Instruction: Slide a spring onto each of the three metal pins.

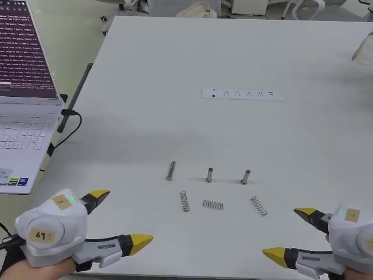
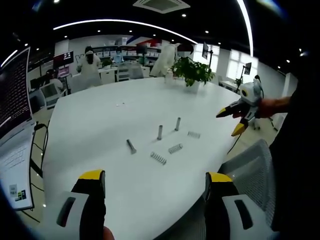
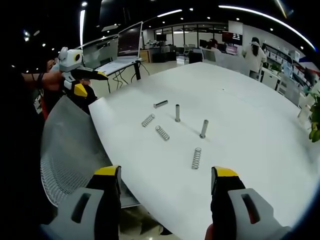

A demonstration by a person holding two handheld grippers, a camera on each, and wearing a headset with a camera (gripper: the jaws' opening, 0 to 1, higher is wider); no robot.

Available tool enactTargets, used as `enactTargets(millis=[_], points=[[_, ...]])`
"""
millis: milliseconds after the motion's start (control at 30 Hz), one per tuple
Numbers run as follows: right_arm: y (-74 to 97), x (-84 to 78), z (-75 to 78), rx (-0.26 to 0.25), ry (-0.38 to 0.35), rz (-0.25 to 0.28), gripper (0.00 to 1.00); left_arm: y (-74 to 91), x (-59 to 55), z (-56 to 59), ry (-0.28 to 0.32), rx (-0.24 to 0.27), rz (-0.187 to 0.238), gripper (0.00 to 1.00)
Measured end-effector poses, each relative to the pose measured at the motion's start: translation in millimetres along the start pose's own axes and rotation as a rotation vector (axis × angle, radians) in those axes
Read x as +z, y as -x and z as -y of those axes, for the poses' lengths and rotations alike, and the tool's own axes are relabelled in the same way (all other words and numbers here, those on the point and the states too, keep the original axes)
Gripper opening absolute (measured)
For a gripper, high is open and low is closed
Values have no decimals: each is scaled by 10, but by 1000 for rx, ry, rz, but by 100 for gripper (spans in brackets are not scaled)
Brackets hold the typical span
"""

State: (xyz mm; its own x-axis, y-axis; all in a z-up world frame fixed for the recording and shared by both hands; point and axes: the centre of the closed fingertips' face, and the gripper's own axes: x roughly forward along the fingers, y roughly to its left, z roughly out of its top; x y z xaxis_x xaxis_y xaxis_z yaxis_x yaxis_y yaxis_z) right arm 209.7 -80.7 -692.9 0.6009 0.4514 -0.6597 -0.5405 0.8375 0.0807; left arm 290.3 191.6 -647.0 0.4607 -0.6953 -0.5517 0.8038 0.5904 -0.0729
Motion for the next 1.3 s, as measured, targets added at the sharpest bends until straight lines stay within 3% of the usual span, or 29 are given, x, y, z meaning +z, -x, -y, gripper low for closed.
enactTargets(millis=[600,1300], points=[[-6,12,-17,6,5,-2,71,-22,14,-68,-4,6,0,78],[-6,93,-42,12,-15,18,74,-361,216,-230,17,-11,20,77]])
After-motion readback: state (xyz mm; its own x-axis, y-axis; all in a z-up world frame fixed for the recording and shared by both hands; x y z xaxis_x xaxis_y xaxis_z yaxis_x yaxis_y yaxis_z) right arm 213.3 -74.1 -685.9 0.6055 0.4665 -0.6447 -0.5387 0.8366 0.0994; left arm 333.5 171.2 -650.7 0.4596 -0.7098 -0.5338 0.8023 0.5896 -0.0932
